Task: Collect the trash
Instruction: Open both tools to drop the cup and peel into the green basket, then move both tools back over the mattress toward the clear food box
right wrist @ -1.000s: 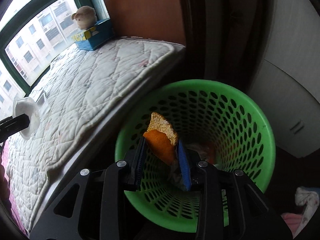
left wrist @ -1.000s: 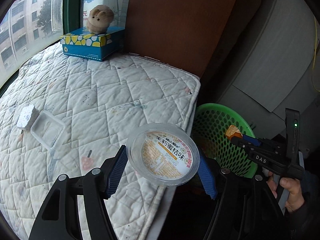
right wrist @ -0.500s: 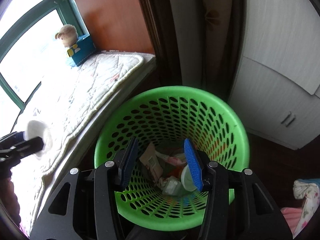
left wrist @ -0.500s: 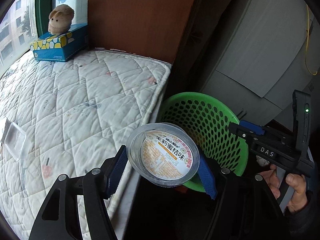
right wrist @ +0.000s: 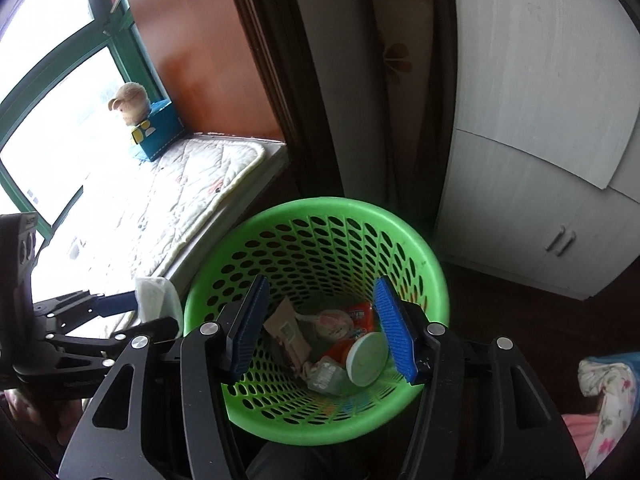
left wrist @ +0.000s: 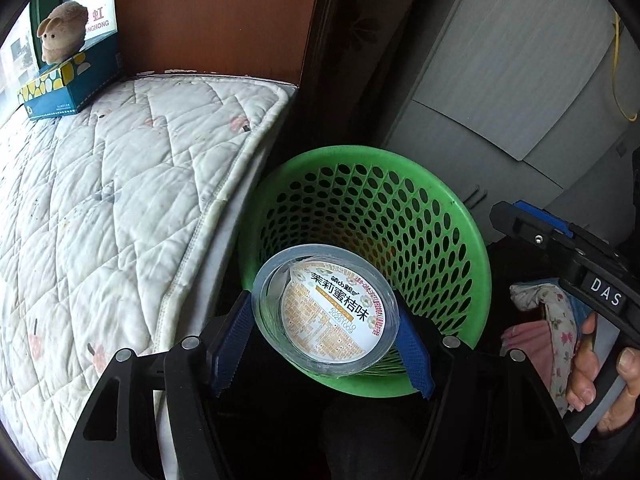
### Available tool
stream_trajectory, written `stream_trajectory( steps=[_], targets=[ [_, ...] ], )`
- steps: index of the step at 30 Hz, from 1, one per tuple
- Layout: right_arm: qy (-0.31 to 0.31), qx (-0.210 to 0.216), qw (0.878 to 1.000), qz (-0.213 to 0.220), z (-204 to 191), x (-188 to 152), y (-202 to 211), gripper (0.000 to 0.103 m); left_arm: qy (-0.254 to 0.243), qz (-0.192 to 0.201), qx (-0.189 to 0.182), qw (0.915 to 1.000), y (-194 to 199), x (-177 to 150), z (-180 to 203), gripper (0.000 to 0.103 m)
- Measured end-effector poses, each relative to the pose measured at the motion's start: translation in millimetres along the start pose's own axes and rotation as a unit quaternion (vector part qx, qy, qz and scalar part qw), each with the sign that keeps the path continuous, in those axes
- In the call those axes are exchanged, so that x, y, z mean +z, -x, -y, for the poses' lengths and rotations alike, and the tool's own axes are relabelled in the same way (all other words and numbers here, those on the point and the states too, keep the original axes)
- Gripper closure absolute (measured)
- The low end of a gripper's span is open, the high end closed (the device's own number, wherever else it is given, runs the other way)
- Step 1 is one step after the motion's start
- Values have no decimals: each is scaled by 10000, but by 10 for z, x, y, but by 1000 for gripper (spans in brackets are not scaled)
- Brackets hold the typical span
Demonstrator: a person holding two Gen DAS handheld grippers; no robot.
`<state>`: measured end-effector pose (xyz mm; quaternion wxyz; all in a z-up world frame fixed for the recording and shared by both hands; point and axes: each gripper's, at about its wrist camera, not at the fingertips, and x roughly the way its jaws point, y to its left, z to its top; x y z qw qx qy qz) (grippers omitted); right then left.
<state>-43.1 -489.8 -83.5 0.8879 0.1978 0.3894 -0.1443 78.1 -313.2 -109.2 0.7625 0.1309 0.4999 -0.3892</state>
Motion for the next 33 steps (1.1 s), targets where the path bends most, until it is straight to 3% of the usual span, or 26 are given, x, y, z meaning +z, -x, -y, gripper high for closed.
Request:
stream_trajectory(
  steps=[3, 5, 6, 17, 26, 33],
  targets=[
    [-27, -7, 10000, 6, 42, -7, 19, 46, 35, -63, -42, 10000, -59, 4, 25, 37],
    [-32, -14, 10000, 13, 62, -13, 28, 46, 74, -61, -83, 9999, -72, 0, 32, 24],
    [-26, -22, 10000, 15, 68, -16, 31, 45, 89, -21, -99, 9999, -66, -6, 37, 22],
    [89, 84, 9999, 20, -46, -17, 57, 41, 304, 152, 47, 9994, 126, -77, -195, 22],
    [418, 379, 9984, -83, -464, -21, -36, 36, 780, 351, 451, 9953, 467, -234, -752, 22],
    [840, 672, 9939, -227, -953, -20, -176, 34, 1262, 507, 796, 9875, 746, -339, -1322, 22]
  ],
)
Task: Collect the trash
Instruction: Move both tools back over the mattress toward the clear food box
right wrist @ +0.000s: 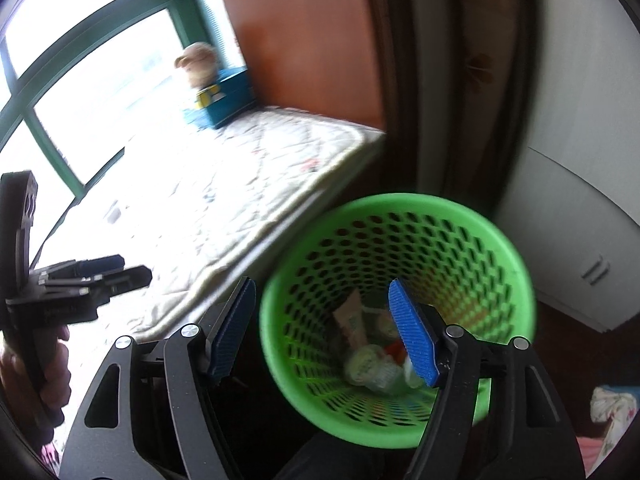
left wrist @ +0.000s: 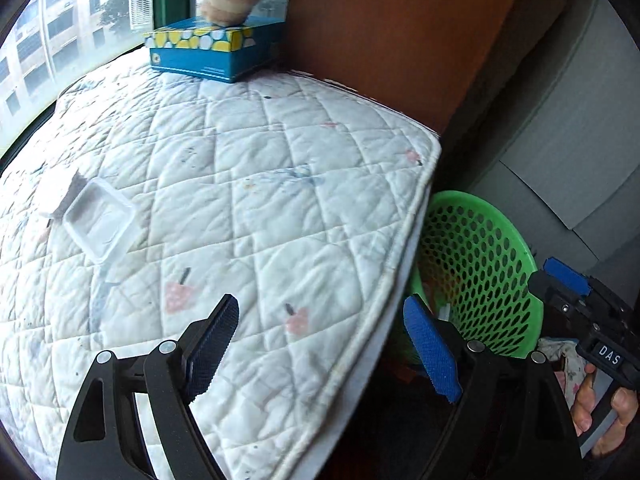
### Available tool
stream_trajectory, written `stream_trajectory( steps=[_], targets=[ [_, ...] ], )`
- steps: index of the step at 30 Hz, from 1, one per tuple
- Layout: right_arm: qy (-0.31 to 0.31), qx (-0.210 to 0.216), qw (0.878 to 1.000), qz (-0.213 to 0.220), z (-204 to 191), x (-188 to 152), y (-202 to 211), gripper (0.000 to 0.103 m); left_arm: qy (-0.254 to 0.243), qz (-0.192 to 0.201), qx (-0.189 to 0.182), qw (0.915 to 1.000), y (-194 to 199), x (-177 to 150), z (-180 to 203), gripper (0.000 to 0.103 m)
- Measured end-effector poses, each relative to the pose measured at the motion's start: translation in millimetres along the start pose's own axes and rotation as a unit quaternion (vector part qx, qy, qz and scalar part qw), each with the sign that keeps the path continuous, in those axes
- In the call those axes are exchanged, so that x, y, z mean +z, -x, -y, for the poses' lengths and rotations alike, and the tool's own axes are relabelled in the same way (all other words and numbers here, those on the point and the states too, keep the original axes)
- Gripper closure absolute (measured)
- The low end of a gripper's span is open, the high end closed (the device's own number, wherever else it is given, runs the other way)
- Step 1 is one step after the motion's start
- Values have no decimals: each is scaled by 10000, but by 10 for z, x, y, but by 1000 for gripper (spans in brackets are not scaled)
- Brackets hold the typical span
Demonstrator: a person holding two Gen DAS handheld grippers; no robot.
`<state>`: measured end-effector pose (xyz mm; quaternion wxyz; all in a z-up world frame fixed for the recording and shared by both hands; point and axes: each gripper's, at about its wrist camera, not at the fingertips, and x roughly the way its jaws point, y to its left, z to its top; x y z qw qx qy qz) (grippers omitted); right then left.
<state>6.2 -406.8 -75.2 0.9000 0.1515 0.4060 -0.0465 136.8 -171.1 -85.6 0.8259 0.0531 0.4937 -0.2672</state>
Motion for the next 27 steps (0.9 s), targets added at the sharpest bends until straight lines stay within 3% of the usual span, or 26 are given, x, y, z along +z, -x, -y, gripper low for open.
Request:
stream_trajectory(
  steps=[9, 20, 27],
  targets=[
    [371, 368, 9985, -154, -567, 98, -243, 31, 707, 123, 461, 9964, 228, 34, -836, 22],
    [949, 901, 9906, -410, -1301, 216, -624, 27, 1663, 244, 1044, 9802, 461, 226, -1916, 16],
    [1415, 1140, 9815, -611, -1793, 282, -899, 25, 1800, 263, 1189, 9761, 498, 307, -2291, 16]
  ],
)
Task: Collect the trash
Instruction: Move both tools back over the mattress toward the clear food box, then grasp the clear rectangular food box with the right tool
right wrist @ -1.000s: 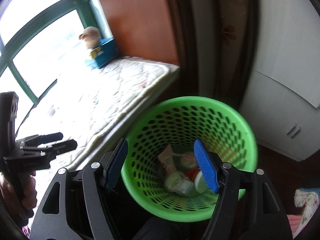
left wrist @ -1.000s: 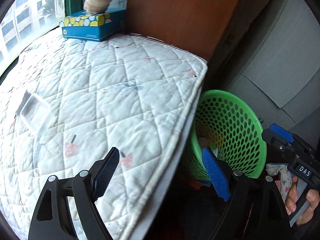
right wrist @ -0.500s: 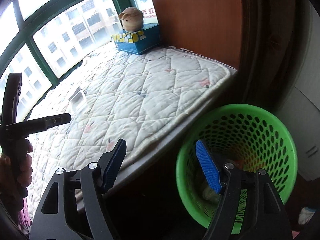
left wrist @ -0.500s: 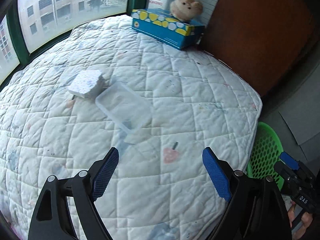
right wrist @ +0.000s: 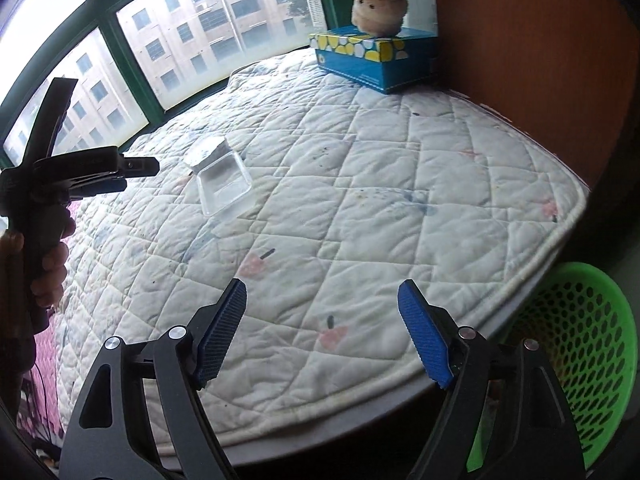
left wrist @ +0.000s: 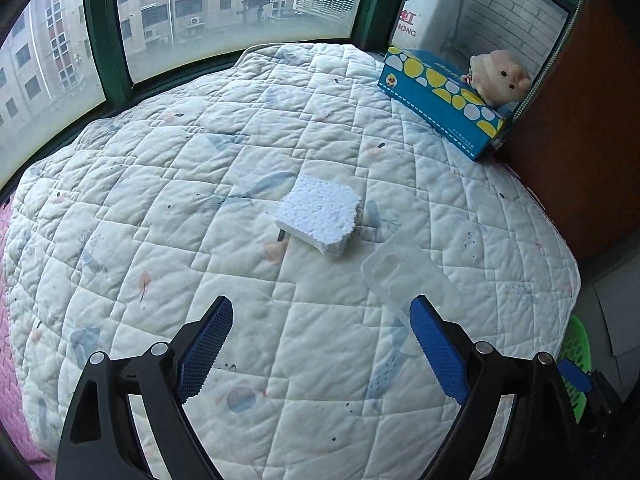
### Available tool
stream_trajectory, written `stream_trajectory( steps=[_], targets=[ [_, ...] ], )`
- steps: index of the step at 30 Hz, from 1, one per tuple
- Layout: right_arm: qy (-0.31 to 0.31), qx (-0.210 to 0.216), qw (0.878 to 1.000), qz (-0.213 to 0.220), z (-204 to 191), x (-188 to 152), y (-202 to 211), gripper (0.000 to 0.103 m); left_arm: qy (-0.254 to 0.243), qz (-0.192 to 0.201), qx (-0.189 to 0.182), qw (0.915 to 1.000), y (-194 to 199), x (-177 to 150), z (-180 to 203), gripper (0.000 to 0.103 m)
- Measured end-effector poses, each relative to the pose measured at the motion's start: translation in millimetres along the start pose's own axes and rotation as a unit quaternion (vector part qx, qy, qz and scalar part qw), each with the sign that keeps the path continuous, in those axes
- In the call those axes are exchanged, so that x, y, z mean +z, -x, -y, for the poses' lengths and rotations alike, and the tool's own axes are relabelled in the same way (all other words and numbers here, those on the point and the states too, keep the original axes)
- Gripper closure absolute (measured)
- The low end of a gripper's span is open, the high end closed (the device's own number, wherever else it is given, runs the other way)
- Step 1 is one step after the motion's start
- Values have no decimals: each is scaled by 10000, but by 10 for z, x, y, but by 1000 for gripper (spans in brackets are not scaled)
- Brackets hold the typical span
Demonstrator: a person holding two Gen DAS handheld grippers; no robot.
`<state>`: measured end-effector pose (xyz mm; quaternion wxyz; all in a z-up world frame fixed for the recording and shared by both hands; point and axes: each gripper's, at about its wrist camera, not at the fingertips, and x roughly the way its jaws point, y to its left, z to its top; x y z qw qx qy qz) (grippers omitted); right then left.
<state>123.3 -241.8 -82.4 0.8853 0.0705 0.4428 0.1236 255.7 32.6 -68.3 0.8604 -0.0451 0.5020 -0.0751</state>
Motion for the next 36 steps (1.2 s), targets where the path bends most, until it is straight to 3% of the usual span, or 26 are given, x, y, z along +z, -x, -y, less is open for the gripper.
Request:
stream_trajectory(
  steps=[12, 27, 29, 31, 36],
  targets=[
    [879, 347, 9954, -171, -560, 448, -646, 24, 233, -105, 133, 9996, -249, 245, -285, 12],
    [1247, 392, 9904, -446, -738, 720, -1257, 24, 591, -317, 72, 9977, -544, 484, -429, 12],
    [1256, 386, 9904, -428, -750, 730, -1274, 28, 666, -351, 46, 9972, -575, 511, -424, 12],
    [1232, 401, 9906, -445, -752, 722, -1271, 39, 761, -389, 1, 9963, -603, 539, -414, 12],
    [1122, 344, 9925, -343, -706, 678, -1146, 42, 1141, -527, -162, 9919, -702, 606, -364, 11]
  ],
)
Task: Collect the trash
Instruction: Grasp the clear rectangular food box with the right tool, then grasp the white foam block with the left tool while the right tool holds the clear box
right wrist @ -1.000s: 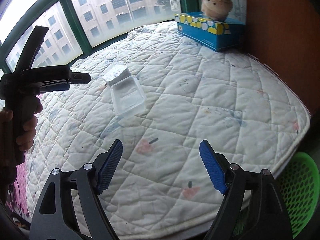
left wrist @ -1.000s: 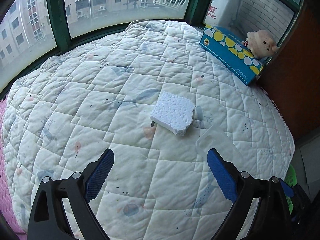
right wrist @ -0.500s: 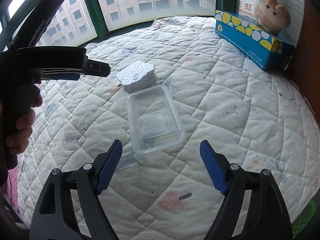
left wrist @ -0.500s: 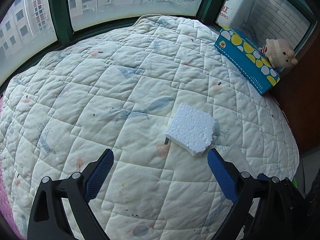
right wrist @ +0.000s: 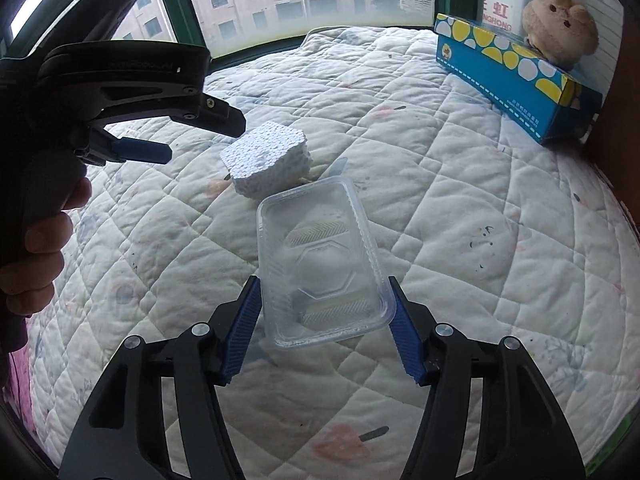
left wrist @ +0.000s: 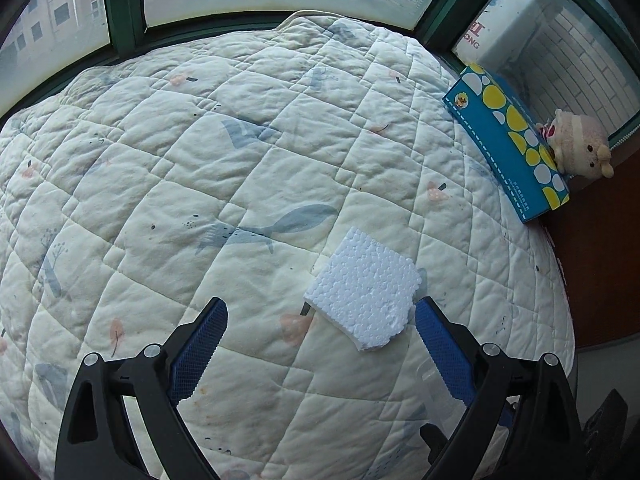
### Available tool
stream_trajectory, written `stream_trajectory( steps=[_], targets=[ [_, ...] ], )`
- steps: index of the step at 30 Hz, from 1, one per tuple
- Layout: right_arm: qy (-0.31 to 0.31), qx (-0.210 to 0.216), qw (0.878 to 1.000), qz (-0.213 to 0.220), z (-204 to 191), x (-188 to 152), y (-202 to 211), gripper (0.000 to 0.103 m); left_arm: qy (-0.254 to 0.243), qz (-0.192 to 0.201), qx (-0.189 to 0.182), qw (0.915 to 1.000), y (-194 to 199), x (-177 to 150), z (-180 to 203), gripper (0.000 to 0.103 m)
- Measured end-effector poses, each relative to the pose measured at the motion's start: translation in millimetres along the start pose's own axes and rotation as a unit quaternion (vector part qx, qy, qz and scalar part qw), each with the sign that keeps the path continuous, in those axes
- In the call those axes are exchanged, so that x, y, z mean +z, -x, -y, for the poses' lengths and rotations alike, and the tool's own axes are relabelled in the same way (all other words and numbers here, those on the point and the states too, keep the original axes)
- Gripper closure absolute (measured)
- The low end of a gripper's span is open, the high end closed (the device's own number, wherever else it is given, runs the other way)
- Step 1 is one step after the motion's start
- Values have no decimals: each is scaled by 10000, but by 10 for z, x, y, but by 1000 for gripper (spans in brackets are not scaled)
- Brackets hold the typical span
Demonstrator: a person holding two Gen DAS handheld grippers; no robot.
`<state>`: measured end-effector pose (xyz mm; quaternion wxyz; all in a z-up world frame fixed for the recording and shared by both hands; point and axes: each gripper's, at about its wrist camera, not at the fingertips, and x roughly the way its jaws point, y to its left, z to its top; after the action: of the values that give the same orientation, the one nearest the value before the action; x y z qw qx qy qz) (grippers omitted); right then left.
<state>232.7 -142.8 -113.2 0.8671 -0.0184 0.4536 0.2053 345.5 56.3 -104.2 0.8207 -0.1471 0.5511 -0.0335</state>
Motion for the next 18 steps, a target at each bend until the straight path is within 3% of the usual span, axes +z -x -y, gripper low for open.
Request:
stream_trajectory(
  steps=[9, 18],
  targets=[
    [-279, 98, 9991, 314, 198, -287, 499, 42, 677, -97, 23, 9977, -222, 125, 125, 11],
    [-768, 78, 9959, 477, 540, -601, 836, 42, 1111, -167, 477, 9925, -439, 202, 211, 11]
  ],
)
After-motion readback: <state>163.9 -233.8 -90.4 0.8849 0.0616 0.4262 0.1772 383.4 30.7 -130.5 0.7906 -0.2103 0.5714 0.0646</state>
